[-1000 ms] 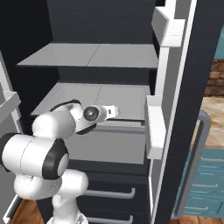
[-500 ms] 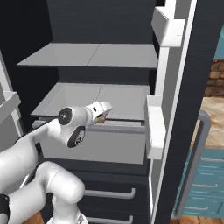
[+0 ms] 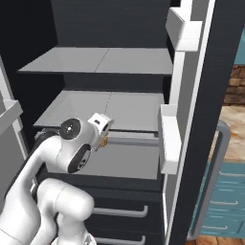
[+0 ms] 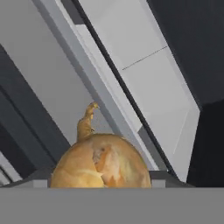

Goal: Place the cold items (cucumber and onion) from the fridge in one tupperware on the dining counter. Place the warm items (hot dog and kebab skewer) in the stove area in another tupperware.

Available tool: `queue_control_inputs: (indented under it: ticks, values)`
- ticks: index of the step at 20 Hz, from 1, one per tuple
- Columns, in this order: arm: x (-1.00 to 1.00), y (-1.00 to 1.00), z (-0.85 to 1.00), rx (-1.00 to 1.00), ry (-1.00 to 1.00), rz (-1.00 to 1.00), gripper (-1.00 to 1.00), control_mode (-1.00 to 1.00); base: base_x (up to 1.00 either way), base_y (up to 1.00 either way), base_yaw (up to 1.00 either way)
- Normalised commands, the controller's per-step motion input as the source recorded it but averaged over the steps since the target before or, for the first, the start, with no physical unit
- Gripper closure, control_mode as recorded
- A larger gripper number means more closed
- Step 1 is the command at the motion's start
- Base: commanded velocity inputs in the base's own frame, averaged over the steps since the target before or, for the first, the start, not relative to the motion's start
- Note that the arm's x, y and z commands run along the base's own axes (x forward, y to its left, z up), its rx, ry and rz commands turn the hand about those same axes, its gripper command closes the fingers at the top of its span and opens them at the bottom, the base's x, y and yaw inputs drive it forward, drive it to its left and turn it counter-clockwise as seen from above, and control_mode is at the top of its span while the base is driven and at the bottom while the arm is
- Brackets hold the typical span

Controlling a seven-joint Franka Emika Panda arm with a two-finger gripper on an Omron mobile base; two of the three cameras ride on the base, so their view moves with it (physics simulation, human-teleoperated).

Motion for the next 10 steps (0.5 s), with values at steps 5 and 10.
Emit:
queue_control_inputs:
  ticks: [5, 10]
  values:
    - [-0.38, 0.25, -0.62, -0.06, 0.02, 0.44, 1.00, -1.00, 0.00, 0.00, 0.00]
    - [0.00, 0.82, -0.39, -0.26, 0.09, 0.12, 1.00, -1.00, 0.00, 0.00, 0.00]
